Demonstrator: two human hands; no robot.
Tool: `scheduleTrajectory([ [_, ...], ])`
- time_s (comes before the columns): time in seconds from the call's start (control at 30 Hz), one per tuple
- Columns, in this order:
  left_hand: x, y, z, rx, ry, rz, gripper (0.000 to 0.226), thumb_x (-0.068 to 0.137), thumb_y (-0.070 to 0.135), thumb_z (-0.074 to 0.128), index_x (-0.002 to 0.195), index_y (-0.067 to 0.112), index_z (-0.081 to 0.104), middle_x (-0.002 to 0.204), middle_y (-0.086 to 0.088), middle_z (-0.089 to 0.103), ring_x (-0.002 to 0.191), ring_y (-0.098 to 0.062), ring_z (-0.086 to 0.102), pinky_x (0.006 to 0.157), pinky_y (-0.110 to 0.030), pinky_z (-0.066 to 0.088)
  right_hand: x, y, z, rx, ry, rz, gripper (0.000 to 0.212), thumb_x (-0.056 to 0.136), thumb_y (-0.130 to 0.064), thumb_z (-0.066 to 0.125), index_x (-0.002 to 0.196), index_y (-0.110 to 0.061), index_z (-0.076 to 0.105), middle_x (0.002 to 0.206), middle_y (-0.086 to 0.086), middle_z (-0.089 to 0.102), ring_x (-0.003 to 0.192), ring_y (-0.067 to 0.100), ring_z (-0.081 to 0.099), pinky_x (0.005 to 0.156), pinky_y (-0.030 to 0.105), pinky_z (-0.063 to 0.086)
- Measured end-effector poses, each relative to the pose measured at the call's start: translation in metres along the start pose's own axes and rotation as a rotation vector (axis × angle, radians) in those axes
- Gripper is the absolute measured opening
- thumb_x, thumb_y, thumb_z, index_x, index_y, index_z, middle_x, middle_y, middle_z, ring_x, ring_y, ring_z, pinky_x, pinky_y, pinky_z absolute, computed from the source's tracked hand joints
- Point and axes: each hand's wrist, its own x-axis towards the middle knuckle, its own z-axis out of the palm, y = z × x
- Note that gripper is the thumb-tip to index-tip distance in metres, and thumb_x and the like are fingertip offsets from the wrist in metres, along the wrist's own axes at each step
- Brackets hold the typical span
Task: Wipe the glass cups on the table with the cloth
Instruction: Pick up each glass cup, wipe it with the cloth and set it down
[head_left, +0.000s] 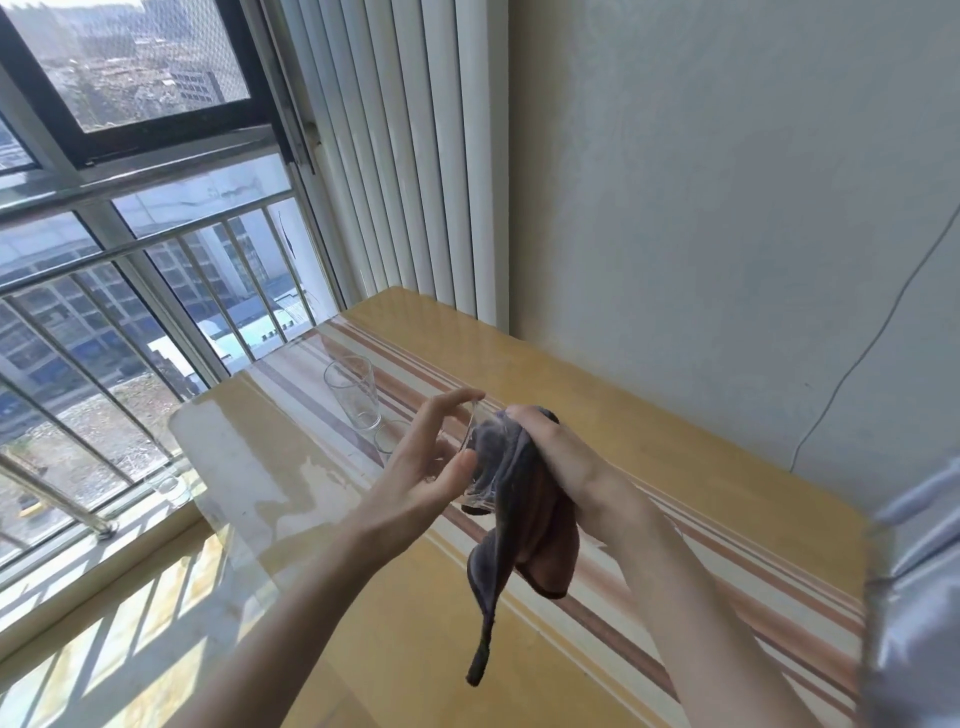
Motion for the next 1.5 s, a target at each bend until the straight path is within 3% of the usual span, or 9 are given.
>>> scheduleTrajectory([
  [0.13,0.001,-0.004,0.0,0.137,-0.05,-0.042,0.049,0.075,0.066,0.031,0.125,0.061,0.031,0.124,0.011,0.041,0.08,-0.001,0.055,0.082,-0.022,0.045,-0.003,0.014,0.012,0.137,0.19,-0.082,0.049,0.076,-0.05,0.05,0.088,-0.006,0.067,0.085,0.016,0.071,0.086,0.036,0.068,0.079,0.043,0.052],
  [0.3,0.006,0.004,0.001,0.086,-0.04,-0.22,0.034,0.077,0.073,0.033,0.11,0.066,0.035,0.106,0.016,0.057,0.094,-0.005,0.058,0.08,-0.031,0.048,-0.017,0.024,0.029,0.08,0.384,-0.344,0.046,0.095,-0.036,0.045,0.058,-0.009,0.049,0.051,0.008,0.05,0.048,0.023,0.047,0.051,0.032,0.039],
  [0.57,0.002,0.009,0.019,-0.082,0.068,-0.27,0.044,0.081,0.06,0.036,0.12,0.041,0.042,0.096,0.018,0.052,0.076,0.001,0.051,0.061,-0.018,0.038,-0.021,0.026,0.029,0.71,0.241,-0.077,0.041,0.096,-0.045,0.039,0.112,-0.017,0.063,0.107,0.013,0.069,0.097,0.024,0.067,0.079,0.037,0.054],
  [0.73,0.005,0.003,0.021,-0.107,0.079,-0.259,0.04,0.073,0.068,0.037,0.107,0.051,0.046,0.093,0.011,0.054,0.065,0.009,0.053,0.057,-0.015,0.037,-0.023,0.028,0.026,0.967,0.112,0.016,0.053,0.095,-0.051,0.035,0.119,-0.013,0.064,0.095,0.008,0.074,0.08,0.017,0.074,0.061,0.028,0.057],
  [0.9,0.014,0.001,0.024,-0.16,0.158,-0.266,0.039,0.08,0.062,0.036,0.112,0.044,0.048,0.098,0.006,0.056,0.075,-0.005,0.055,0.059,-0.02,0.041,-0.02,0.036,0.037,1.112,0.102,0.008,0.058,0.094,-0.057,0.031,0.131,-0.018,0.053,0.128,0.01,0.061,0.119,0.026,0.055,0.099,0.042,0.042],
  [1.2,0.029,0.001,0.025,-0.091,0.125,-0.297,0.048,0.074,0.074,0.036,0.113,0.046,0.044,0.111,-0.004,0.055,0.085,-0.022,0.057,0.075,-0.041,0.054,-0.03,0.06,0.056,0.362,0.291,-0.343,0.095,0.07,-0.078,0.054,0.148,-0.037,0.018,0.137,0.011,0.052,0.123,0.023,0.055,0.102,0.043,0.049],
  [1.33,0.027,0.005,0.022,-0.077,0.044,-0.339,0.025,0.094,0.055,0.034,0.111,0.042,0.046,0.114,-0.002,0.054,0.095,-0.026,0.06,0.059,-0.024,0.048,-0.027,0.054,0.043,0.203,0.408,-0.561,0.061,0.076,-0.072,0.052,0.131,-0.055,0.032,0.131,0.007,0.051,0.119,0.021,0.055,0.099,0.042,0.049],
  [1.43,0.026,0.004,0.019,-0.087,0.0,-0.32,0.043,0.085,0.066,0.037,0.118,0.04,0.046,0.118,0.0,0.054,0.093,-0.025,0.061,0.062,-0.026,0.047,-0.026,0.048,0.033,0.138,0.456,-0.571,0.031,0.079,-0.063,0.054,0.107,-0.05,0.049,0.1,0.004,0.063,0.091,0.019,0.063,0.082,0.043,0.056],
  [1.5,0.026,0.001,0.019,-0.102,0.003,-0.307,0.052,0.075,0.072,0.036,0.117,0.041,0.047,0.111,-0.001,0.055,0.08,-0.024,0.06,0.064,-0.031,0.048,-0.027,0.041,0.028,0.154,0.463,-0.558,0.008,0.084,-0.053,0.053,0.088,-0.047,0.051,0.079,0.0,0.061,0.07,0.009,0.061,0.063,0.025,0.054],
])
